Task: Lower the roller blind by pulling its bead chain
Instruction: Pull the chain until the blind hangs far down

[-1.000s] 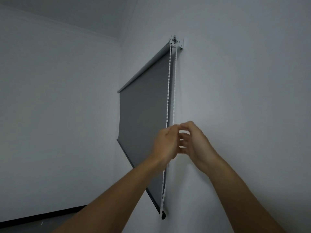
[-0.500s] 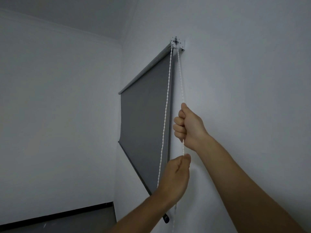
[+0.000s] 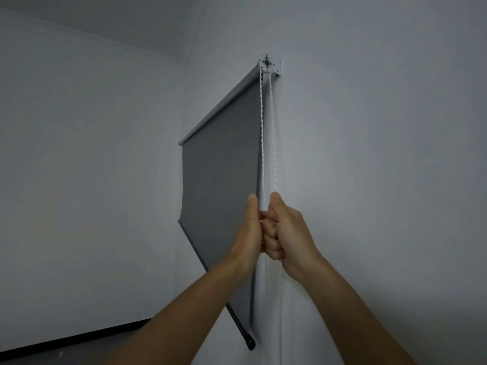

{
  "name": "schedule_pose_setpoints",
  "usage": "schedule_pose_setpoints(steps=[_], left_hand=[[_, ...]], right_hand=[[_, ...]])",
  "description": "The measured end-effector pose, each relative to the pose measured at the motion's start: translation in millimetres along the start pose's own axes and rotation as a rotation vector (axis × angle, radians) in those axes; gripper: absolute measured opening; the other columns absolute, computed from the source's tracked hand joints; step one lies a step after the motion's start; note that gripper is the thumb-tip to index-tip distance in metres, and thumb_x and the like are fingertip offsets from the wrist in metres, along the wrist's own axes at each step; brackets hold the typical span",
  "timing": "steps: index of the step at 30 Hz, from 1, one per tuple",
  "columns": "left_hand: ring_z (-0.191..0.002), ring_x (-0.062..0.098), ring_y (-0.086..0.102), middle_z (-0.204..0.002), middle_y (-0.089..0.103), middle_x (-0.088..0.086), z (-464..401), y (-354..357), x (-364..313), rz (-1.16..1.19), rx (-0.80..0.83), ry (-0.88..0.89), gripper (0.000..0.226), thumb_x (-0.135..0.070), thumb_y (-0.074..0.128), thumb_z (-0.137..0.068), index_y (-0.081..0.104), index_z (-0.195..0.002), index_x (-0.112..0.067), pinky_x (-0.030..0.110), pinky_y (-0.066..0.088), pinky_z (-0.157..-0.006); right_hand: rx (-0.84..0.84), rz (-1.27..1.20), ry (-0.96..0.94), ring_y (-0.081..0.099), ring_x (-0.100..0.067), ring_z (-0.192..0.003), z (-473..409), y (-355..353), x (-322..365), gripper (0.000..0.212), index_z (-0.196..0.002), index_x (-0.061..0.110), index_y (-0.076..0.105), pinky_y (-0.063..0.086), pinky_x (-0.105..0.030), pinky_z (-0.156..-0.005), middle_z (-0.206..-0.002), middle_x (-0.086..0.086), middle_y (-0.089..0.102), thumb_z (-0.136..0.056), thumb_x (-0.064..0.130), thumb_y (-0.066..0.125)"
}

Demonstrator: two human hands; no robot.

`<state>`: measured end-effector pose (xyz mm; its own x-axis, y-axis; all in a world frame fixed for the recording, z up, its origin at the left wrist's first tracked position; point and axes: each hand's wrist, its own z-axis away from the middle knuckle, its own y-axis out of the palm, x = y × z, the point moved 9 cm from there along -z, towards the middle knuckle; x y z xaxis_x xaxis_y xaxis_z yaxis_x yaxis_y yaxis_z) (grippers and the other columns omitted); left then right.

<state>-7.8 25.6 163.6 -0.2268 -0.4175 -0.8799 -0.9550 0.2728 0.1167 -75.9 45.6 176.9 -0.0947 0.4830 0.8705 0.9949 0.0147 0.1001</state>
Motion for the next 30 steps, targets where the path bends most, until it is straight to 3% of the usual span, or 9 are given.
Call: schedule_pose_setpoints(steps=[3, 5, 7, 12, 15, 20, 25, 27, 30], left_hand=[[-0.064, 0.021, 0.067, -0.066, 0.069, 0.010, -10.5, 0.6, -11.1, -0.005, -0.004, -0.059, 0.069, -0.067, 0.027, -0.095, 0.064, -0.072, -0.014, 0.028, 0.056, -0.063], [-0.071, 0.025, 0.070, -0.076, 0.074, 0.012, -18.8, 5.1, -20.0, 0.051, 0.013, -0.083, 0.064, -0.065, 0.032, -0.095, 0.063, -0.094, -0.009, 0.034, 0.057, -0.067], [-0.059, 0.022, 0.068, -0.067, 0.072, 0.007, -26.8, 10.2, -30.6, 0.060, 0.028, -0.098, 0.059, -0.063, 0.034, -0.096, 0.059, -0.099, -0.010, 0.029, 0.054, -0.054], [-0.036, 0.010, 0.028, -0.048, 0.034, -0.007, -33.1, 19.2, -43.5, 0.092, 0.053, -0.143, 0.042, -0.051, 0.042, -0.099, 0.045, -0.071, -0.019, 0.019, 0.027, -0.033], [-0.037, 0.010, 0.018, -0.049, 0.027, -0.006, -31.3, 14.5, -51.1, 0.004, -0.043, -0.042, 0.040, -0.037, 0.038, -0.101, 0.029, -0.064, -0.023, 0.019, 0.018, -0.033], [-0.035, 0.011, 0.022, -0.049, 0.029, -0.002, -16.9, 12.1, -58.3, -0.078, -0.119, 0.080, 0.043, -0.035, 0.037, -0.100, 0.032, -0.059, -0.022, 0.020, 0.021, -0.035], [-0.045, 0.005, 0.055, -0.058, 0.062, 0.002, 0.9, 10.6, -36.8, -0.295, -0.148, 0.159, 0.049, -0.037, 0.035, -0.103, 0.067, -0.077, -0.009, 0.026, 0.048, -0.046], [-0.051, -0.001, 0.051, -0.067, 0.061, 0.001, 8.6, 12.2, -31.3, -0.415, -0.134, 0.247, 0.043, -0.031, 0.031, -0.106, 0.063, -0.082, -0.016, 0.024, 0.049, -0.052], [-0.040, -0.001, 0.044, -0.049, 0.044, -0.009, 27.8, 22.2, -8.6, -0.504, -0.065, 0.285, 0.046, -0.031, 0.027, -0.107, 0.049, -0.068, -0.019, 0.011, 0.031, -0.043]], right_hand=[[-0.028, 0.048, 0.009, 0.022, -0.010, -0.034, 9.4, -2.6, -7.5, 0.065, -0.067, -0.002, 0.052, 0.016, -0.019, -0.041, -0.045, 0.004, 0.028, -0.104, 0.050, 0.039], [0.002, 0.053, 0.034, 0.022, -0.010, -0.033, 18.8, -0.2, -16.2, 0.064, -0.050, 0.018, 0.049, 0.018, -0.018, -0.041, -0.045, 0.004, 0.029, -0.103, 0.053, 0.037], [0.051, 0.039, 0.072, 0.022, -0.011, -0.036, 29.8, 5.4, -28.7, 0.059, -0.051, 0.026, 0.037, 0.017, -0.019, -0.040, -0.046, 0.003, 0.029, -0.102, 0.056, 0.039], [0.101, 0.050, 0.077, 0.021, -0.011, -0.041, 42.3, 1.1, -43.7, 0.051, -0.061, 0.022, 0.031, 0.019, -0.022, -0.040, -0.052, 0.002, 0.029, -0.103, 0.050, 0.039], [0.087, 0.086, 0.107, 0.038, -0.013, -0.043, 38.8, -6.2, -43.0, 0.046, -0.066, 0.017, 0.045, 0.032, -0.024, -0.042, -0.051, 0.000, 0.043, -0.103, 0.039, 0.031], [-0.028, 0.031, 0.097, 0.062, -0.026, -0.065, 17.1, -19.0, -24.1, 0.046, -0.090, 0.008, 0.064, 0.047, -0.034, -0.059, -0.071, -0.013, 0.067, -0.102, 0.037, 0.031], [0.021, -0.055, 0.131, 0.069, -0.042, -0.096, -10.3, -12.3, 0.1, 0.049, -0.105, 0.008, 0.066, 0.048, -0.038, -0.073, -0.100, -0.036, 0.067, -0.101, 0.043, 0.033], [0.077, -0.163, 0.181, 0.069, -0.040, -0.085, -19.2, -5.0, 9.6, 0.047, -0.108, 0.005, 0.064, 0.050, -0.039, -0.073, -0.092, -0.030, 0.071, -0.100, 0.045, 0.039], [0.130, -0.217, 0.204, 0.063, -0.029, -0.061, -32.6, 3.0, 25.5, 0.044, -0.103, 0.008, 0.062, 0.049, -0.032, -0.057, -0.075, -0.016, 0.068, -0.099, 0.047, 0.043]])
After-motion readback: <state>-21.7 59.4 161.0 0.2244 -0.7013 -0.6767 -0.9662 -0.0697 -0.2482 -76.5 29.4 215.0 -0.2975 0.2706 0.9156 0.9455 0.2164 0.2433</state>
